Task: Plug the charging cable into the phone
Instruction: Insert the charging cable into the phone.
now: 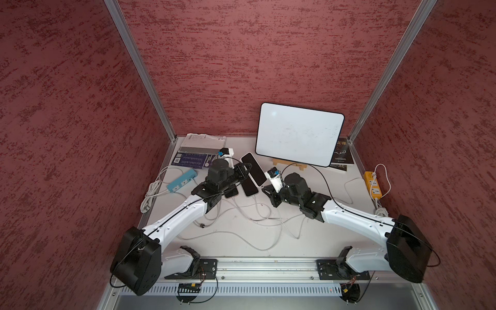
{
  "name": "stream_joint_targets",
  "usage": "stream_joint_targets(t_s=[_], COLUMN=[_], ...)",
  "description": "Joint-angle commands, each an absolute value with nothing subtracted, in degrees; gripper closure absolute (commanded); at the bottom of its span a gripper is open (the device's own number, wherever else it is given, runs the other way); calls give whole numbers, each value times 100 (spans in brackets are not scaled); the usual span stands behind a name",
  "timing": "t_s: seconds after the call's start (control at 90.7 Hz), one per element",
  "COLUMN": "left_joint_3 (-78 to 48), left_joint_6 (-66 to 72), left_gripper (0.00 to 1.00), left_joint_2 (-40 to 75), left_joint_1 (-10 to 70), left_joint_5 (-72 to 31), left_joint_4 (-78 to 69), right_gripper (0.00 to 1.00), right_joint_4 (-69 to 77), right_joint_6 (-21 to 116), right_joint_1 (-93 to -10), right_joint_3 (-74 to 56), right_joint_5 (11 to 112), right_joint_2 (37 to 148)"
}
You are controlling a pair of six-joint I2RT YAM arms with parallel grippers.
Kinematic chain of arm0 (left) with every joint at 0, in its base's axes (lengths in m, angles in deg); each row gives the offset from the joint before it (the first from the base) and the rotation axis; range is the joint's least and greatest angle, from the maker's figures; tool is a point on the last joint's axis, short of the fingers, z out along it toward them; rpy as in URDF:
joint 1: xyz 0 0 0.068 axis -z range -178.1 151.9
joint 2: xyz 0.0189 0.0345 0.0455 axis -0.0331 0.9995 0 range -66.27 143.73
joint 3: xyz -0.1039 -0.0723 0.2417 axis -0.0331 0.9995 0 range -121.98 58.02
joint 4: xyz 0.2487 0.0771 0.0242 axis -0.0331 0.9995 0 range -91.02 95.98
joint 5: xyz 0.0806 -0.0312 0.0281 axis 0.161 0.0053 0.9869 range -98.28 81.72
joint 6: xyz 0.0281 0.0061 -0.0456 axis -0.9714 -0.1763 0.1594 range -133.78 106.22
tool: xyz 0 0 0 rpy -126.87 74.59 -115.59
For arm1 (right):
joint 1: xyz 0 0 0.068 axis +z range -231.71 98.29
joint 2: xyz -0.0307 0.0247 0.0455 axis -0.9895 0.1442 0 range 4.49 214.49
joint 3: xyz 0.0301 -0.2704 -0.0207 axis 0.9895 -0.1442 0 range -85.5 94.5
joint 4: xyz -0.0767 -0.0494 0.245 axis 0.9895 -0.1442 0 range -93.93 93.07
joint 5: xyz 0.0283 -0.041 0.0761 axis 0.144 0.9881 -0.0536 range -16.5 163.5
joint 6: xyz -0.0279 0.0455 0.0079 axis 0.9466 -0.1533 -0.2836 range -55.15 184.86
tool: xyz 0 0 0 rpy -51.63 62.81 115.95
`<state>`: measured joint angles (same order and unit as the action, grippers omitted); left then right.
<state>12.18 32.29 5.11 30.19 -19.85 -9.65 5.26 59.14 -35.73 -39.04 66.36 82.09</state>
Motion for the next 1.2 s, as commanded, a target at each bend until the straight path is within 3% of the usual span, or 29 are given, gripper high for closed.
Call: stream_joint_targets(t_s=[0.0,1.19], left_joint_3=[1154,1122], left_joint_6=[3249,3174], left_gripper=[100,100], left_joint_2=[422,449], left_joint_1=[3046,3047], left_joint_5=[-2050,-2194], left_joint_4=[-1361,-1090], right_gripper=[100,100], right_joint_4=[477,330], right_joint_6=[5972,6110], right_joint_1=[-3522,-3539], right_joint_3=[-3760,-3609], right_joint_5=[6897,7150], right_joint_2=[8223,8337])
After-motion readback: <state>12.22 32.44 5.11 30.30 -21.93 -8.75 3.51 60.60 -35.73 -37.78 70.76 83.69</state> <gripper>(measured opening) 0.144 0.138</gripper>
